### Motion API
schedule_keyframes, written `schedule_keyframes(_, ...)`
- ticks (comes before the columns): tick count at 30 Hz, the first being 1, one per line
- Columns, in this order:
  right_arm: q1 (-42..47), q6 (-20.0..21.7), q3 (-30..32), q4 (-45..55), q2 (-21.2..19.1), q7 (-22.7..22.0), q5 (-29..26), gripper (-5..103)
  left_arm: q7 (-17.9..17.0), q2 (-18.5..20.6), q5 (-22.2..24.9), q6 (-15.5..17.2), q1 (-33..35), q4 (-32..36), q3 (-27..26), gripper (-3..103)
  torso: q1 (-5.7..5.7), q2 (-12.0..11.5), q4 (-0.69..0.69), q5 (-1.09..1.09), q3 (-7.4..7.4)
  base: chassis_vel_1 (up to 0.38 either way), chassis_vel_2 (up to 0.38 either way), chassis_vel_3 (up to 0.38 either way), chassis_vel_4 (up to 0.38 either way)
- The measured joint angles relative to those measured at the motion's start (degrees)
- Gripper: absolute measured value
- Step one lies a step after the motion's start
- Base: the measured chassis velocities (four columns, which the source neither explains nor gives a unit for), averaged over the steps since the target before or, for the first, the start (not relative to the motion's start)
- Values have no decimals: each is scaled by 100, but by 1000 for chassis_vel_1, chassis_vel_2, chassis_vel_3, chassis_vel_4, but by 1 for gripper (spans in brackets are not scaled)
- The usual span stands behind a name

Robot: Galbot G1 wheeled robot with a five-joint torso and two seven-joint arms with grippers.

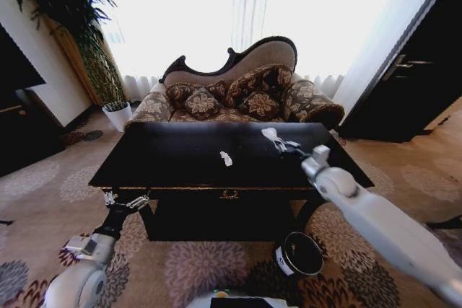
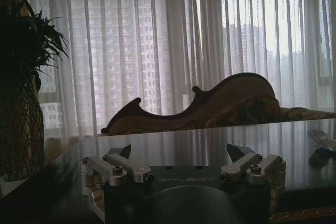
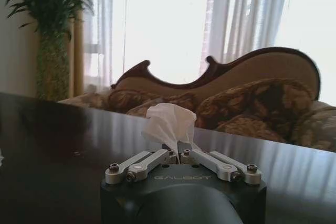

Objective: Move to the front of the table and place the trash on the table into the trash bin.

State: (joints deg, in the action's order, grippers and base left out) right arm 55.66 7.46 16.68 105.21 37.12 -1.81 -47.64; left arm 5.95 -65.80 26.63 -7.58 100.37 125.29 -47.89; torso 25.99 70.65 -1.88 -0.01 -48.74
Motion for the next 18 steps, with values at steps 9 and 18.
schedule_keyframes(9, 1125, -269, 1200, 433, 463, 8, 182, 0, 0, 0, 0, 0, 0, 0, 0, 100, 1, 0, 3, -1, 0, 0, 0, 0, 0)
schedule_keyframes(18, 2159, -667, 2077, 705, 1041, 107, 635, 0, 0, 0, 0, 0, 0, 0, 0, 100, 1, 0, 3, -1, -1, 0, 0, 0, 0)
